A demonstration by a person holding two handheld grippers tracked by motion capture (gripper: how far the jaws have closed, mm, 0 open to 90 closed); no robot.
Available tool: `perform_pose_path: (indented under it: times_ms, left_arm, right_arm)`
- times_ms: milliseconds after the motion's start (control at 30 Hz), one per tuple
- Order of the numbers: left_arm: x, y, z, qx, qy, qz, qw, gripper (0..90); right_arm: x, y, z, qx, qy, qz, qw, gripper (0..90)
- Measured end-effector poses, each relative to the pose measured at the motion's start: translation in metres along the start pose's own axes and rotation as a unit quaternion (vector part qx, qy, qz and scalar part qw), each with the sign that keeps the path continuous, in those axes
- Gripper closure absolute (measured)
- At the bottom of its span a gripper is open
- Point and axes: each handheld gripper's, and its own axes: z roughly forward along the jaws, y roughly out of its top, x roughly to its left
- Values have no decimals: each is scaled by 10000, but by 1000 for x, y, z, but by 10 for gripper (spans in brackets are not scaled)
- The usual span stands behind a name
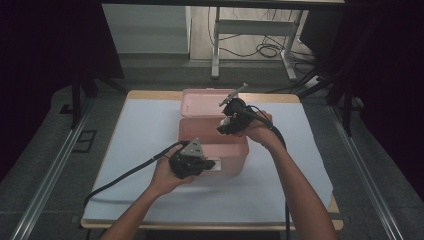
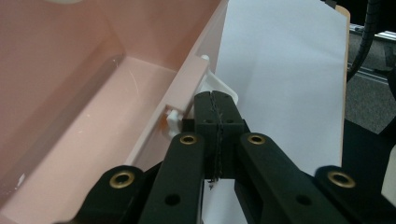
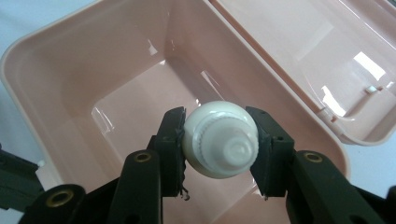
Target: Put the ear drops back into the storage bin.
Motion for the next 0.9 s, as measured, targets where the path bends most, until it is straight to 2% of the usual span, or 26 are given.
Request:
perform_pose_path:
  times_ms: [300,400,900]
  left_arm:
    - [0,0,0,19,0,32,10000,900]
    - [-1,0,1,-60,-15,-55,10000,900]
    - [0,0,0,-14,-8,-4,10000,900]
  right_arm:
    - [2,6,13,33,59,-24,10000,600]
    - [3,9,17,23,76,-46,10000,600]
    - [12,19,41,155,262,-110,9995,600]
